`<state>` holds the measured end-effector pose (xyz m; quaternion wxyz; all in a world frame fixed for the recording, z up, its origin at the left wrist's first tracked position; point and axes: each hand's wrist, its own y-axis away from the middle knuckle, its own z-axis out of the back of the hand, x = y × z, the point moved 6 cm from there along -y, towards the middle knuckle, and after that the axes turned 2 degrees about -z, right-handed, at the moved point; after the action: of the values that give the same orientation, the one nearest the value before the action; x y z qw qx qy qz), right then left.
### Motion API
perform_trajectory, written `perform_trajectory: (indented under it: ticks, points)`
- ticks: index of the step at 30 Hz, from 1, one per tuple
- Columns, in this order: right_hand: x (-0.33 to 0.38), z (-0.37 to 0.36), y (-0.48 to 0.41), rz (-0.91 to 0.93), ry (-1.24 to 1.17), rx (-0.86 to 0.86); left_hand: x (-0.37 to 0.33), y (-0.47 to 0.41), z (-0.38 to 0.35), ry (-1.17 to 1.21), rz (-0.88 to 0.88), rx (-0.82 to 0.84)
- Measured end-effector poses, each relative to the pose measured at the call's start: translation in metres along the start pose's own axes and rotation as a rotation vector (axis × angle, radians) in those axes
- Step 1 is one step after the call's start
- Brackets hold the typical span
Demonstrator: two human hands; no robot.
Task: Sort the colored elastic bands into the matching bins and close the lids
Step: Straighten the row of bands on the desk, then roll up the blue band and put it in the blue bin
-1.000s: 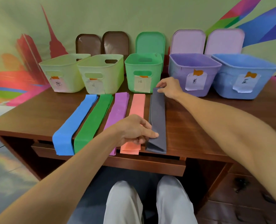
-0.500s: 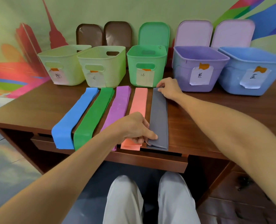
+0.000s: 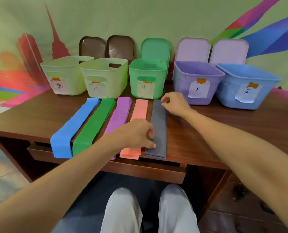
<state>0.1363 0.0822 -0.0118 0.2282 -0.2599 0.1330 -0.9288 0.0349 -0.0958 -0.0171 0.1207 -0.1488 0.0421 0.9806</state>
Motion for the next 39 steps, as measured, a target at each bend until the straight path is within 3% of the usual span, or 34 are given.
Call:
perform_trajectory:
  ticks: [5, 11, 22, 31, 39]
  points:
    - [0.017, 0.018, 0.03, 0.084, -0.012, 0.138, -0.005, 0.009, 0.01, -0.107, -0.07, -0.047]
    - [0.037, 0.047, 0.086, 0.167, -0.013, 0.275, -0.014, 0.04, 0.031, 0.0, -0.019, -0.197]
    - [0.067, 0.083, 0.15, 0.261, -0.166, 0.196, 0.001, 0.112, 0.046, 0.188, 0.124, -0.442]
    - [0.092, 0.057, 0.115, 0.257, -0.194, 0.224, 0.043, 0.105, 0.064, 0.164, 0.194, -0.582]
    - [0.093, 0.008, 0.03, 0.3, -0.108, 0.312, 0.118, 0.031, 0.074, 0.15, 0.171, -0.493]
